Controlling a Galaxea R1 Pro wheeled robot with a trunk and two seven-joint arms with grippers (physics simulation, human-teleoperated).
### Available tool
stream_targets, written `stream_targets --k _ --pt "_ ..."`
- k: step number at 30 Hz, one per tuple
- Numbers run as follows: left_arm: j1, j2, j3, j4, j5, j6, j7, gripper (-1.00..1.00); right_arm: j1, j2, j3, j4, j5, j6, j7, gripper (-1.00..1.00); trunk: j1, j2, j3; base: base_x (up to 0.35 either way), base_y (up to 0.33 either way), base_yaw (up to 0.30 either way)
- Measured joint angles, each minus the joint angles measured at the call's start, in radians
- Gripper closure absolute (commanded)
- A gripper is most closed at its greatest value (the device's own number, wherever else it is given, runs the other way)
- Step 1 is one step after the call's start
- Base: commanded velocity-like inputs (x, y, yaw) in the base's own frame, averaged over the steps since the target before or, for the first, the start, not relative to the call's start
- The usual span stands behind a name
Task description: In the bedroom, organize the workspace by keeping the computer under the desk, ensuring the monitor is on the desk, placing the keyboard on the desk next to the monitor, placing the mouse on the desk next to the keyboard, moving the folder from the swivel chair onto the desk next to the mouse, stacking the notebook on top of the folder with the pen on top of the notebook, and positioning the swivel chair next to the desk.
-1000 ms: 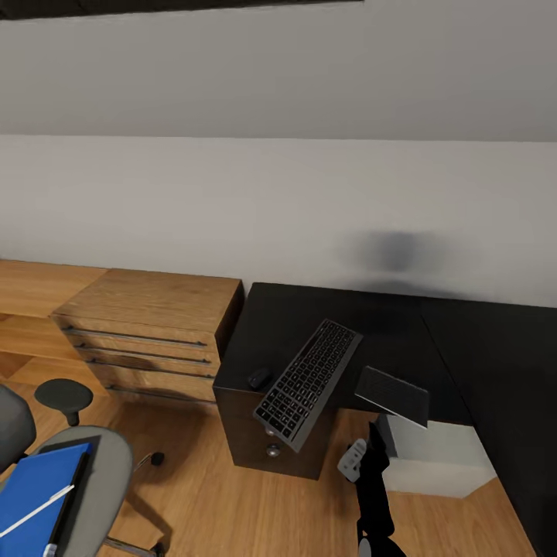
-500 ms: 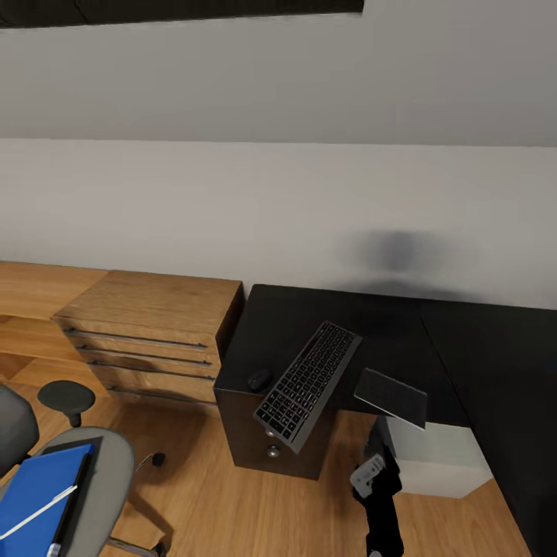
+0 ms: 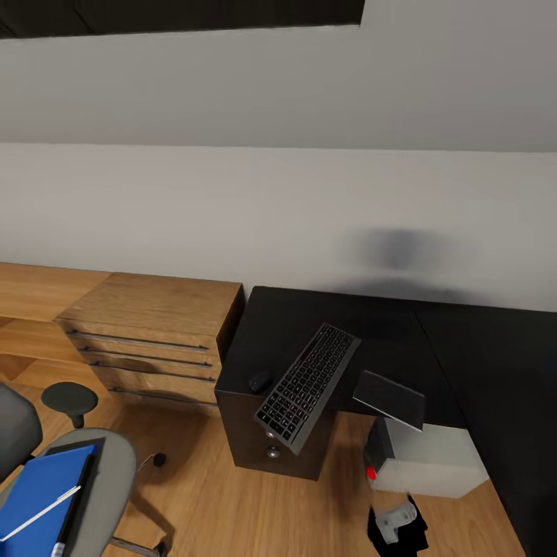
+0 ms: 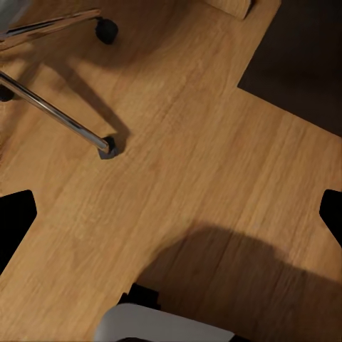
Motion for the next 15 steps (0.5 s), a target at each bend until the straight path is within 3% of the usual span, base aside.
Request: stream_targets --k 8,15 --pt "0.0 0.001 0.001 0.0 0.0 0.001 0.002 -1.0 0.0 0.008 0.0 0.122 -0.146 -0.207 0.087 -1.0 -0.031 0.056 0.025 0.0 0.0 0.0" --pt "0.0 0.001 0.0 0.0 0.0 0.001 0.003 -1.0 0.0 0.016 -0.008 0.194 -0.326 -0.316 0.262 -1.0 -0.058 0.105 0.047 0.0 0.0 0.0"
